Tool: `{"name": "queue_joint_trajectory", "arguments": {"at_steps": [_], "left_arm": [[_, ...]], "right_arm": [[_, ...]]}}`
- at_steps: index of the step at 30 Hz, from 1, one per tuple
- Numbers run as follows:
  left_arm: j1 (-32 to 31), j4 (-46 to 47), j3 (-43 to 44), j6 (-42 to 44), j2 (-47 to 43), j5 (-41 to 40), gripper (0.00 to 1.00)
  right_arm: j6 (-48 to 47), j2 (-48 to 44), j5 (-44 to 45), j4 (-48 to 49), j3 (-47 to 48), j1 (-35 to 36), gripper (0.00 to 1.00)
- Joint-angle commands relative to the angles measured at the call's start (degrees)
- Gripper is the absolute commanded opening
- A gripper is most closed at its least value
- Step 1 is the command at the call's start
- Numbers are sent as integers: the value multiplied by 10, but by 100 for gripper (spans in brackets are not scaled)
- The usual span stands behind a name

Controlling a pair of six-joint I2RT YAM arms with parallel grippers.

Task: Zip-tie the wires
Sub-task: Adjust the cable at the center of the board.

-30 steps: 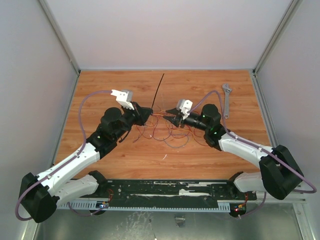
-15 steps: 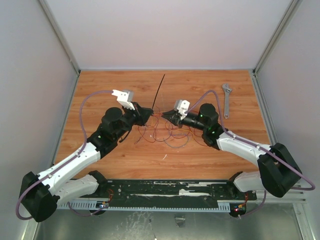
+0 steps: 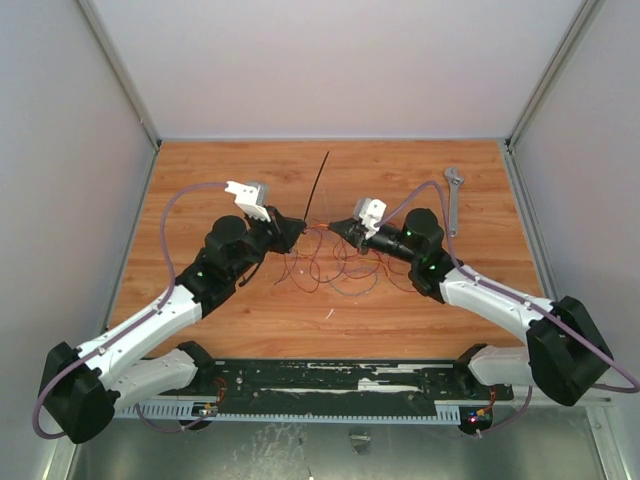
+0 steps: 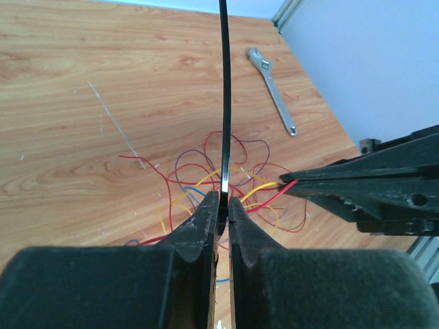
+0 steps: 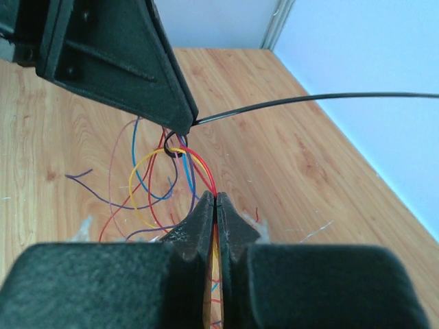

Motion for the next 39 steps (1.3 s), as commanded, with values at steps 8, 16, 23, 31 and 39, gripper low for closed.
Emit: {"name": "queue_joint_trajectory", "arguments": {"at_steps": [8,16,23,31,39], "left_arm": [[4,48,-42,-8,23,-15,0],[4,61,-45,-13,35,-13,0],[4,70,-53,-21,38,-14,0],[6,71,-57,-22,36,-19,0],[8,67,-58,-22,34,-21,0]], "right_arm": [[26,-64,28,-13,-9,-6,0],[33,-74,33,-26,-6,-7,0],[57,-106,46,-12,-21,-12,0],[75,-142,78,-10,-35,-20,0],[90,-171,98,-6,-53,-32,0]]}}
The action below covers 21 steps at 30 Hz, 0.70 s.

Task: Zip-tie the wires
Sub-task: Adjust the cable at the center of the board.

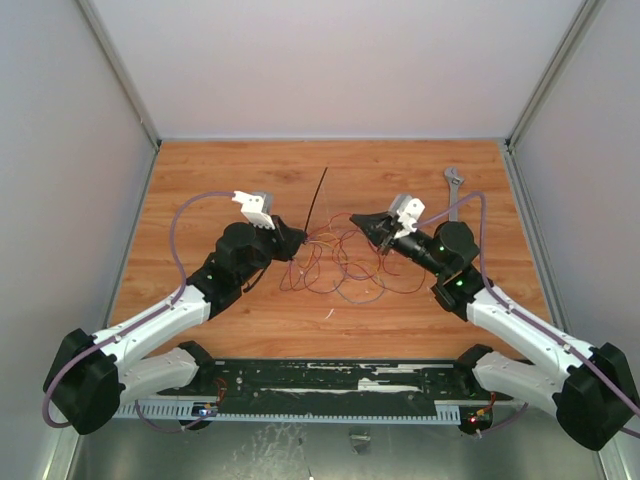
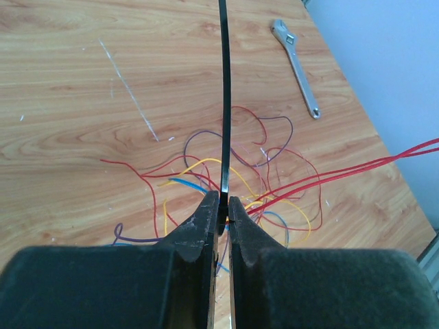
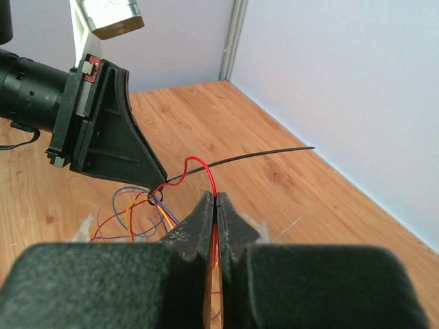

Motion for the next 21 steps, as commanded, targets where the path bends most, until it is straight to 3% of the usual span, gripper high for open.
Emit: {"name": "queue_joint_trajectory", "arguments": {"at_steps": [1,21], "left_arm": [[7,20,-2,0,-3,-6,0],[8,-34,54,13,-48,16,0]], "right_arm": [[16,-17,23,15,-10,-10,0],[18,37,84,-62,-1,-26,0]]}}
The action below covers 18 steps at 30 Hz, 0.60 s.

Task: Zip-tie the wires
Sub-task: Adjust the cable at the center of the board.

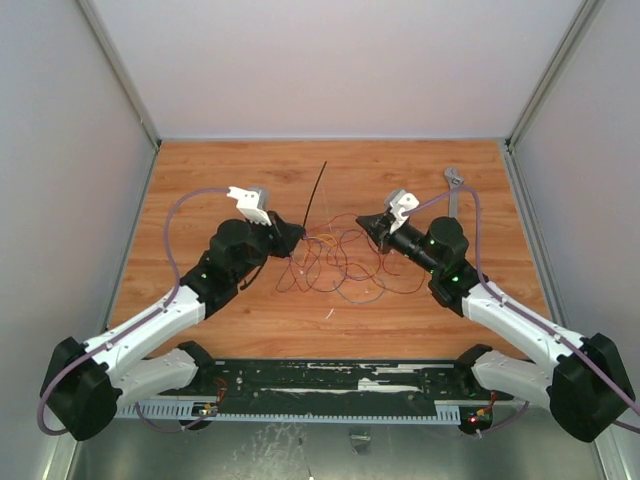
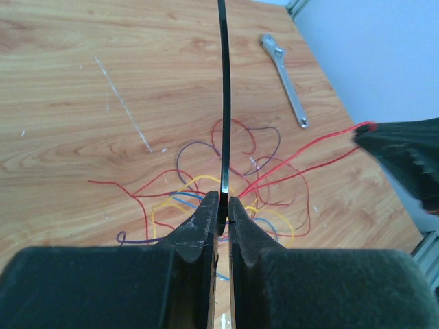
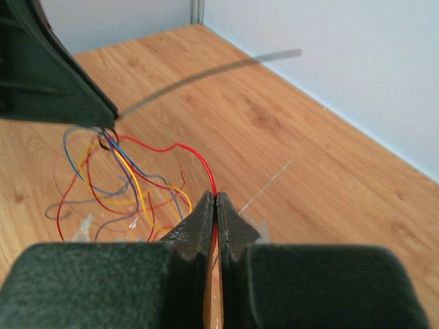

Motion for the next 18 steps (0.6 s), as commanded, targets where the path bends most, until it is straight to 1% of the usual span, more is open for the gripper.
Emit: {"name": "queue_joint_trajectory", "arguments": {"at_steps": [1,7,12,16,18], "left_arm": [[4,-16,40,15,-34,11,0],[4,-34,68,22,-41,25,0],[4,-39,84,24,-33,35,0],[4,-39,90,27,-30,34,0],[4,-39,93,27,-28,35,0]], "right_arm": [[10,20,32,-16,6,-9,0],[15,41,30,-27,14,-14,0],[18,38,19,-31,17,-16,14],[15,28,15,-46,19,-18,28],[14,20,18,-50,17,-20,33]]}}
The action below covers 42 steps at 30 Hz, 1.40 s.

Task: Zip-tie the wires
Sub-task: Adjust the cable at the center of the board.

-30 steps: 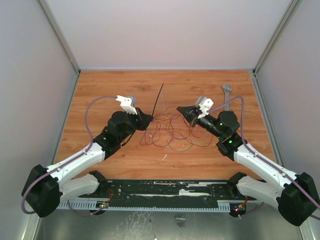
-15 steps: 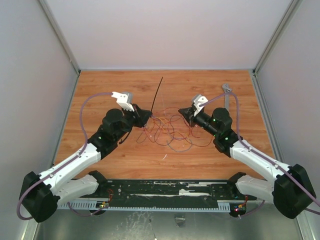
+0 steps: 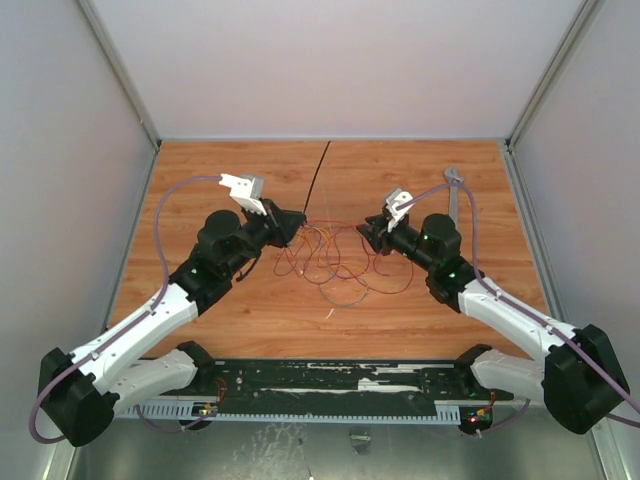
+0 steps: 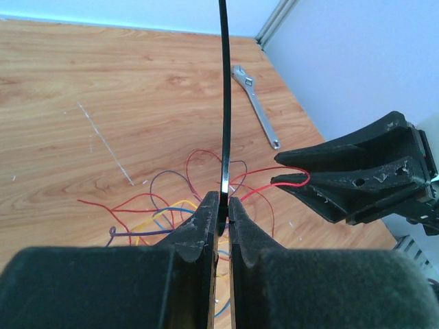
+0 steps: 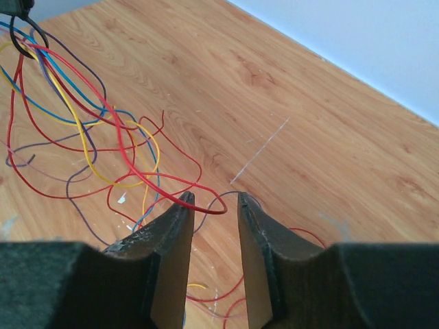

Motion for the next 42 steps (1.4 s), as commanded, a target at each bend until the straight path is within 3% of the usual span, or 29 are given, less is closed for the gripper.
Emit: {"name": "queue_joint_trajectory", "arguments": {"at_steps": [1,10,18,33,42], "left_arm": [[4,1,24,11,3,9,0],[4,1,26,13,9,6,0],[4,1,22,13,10,2,0],[4,3,22,9,7,-4,0],[4,2,18,13,5,3,0]], "right_arm": [[2,-22,-3,-13,15,-9,35],[35,-53,18,-34,-14,-14,41],[96,-112,115,-45,-57,-20,70],[229,-112,50,-60,-101,-27,64],[210,-100,123,-104,-55,-39,66]]}}
